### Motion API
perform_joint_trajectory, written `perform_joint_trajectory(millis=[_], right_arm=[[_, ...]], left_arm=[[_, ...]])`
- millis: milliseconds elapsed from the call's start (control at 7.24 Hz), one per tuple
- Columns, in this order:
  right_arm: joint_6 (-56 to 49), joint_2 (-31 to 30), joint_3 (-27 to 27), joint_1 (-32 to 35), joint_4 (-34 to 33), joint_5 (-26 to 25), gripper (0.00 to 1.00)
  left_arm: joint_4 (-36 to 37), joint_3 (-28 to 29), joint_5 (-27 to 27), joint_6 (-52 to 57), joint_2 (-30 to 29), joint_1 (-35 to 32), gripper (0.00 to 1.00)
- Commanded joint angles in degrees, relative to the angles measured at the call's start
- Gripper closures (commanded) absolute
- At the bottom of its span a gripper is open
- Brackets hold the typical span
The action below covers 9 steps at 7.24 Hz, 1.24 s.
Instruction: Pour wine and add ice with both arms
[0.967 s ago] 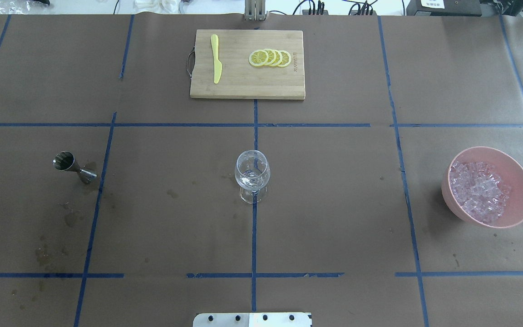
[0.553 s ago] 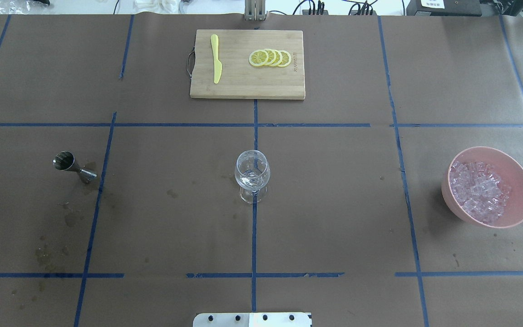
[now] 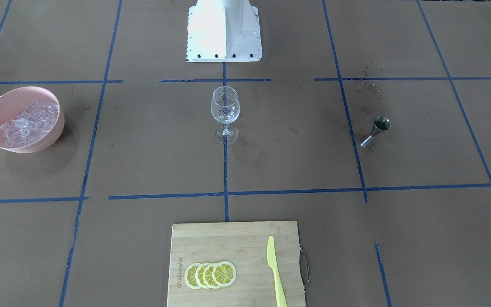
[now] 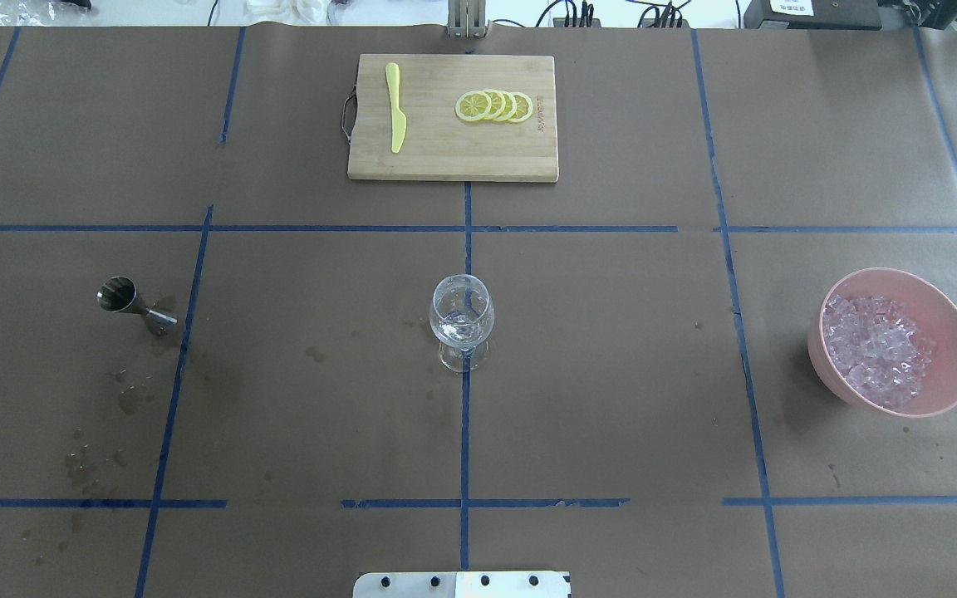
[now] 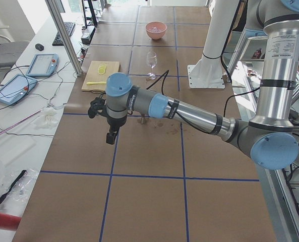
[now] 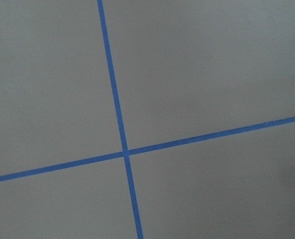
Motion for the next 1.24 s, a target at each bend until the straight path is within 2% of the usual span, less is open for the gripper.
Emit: perform_joint_trajectory(millis=[0, 276, 415, 553, 691, 829, 1106], right_arm=[[0.1, 0.0, 0.1, 0.0, -0.3, -0.1, 0.00], [0.1, 0.7, 0.6, 0.0, 0.2, -0.4, 0.00], [0.2, 0.9, 1.4, 0.0, -0.1, -0.3, 0.00], [0.3, 1.3, 1.2, 0.0, -0.2, -0.3, 0.00], [0.2, 0.9, 1.5, 0.0, 0.2, -0.5, 0.00], [0.1, 0.9, 1.1, -0.1, 0.5, -0.4, 0.00], [0.3, 0.7, 1.4, -0.1, 0.4, 0.1, 0.00]], left_arm=[[-0.3, -8.3, -0.1, -8.5, 1.3, 1.1, 0.00], [-0.9, -14.3, 2.1, -19.9, 2.4, 7.0, 0.00], [-6.7, -17.4, 5.1, -27.8, 6.5, 11.7, 0.00], [-21.3, -17.3, 7.2, -37.7, 12.9, 16.2, 0.00], [-37.3, -17.2, 16.3, -49.2, 20.2, 26.0, 0.00], [-43.8, -17.2, 24.7, -57.7, 23.4, 34.9, 0.00], [-46.9, -17.3, 39.3, -69.5, 26.0, 48.5, 0.00]])
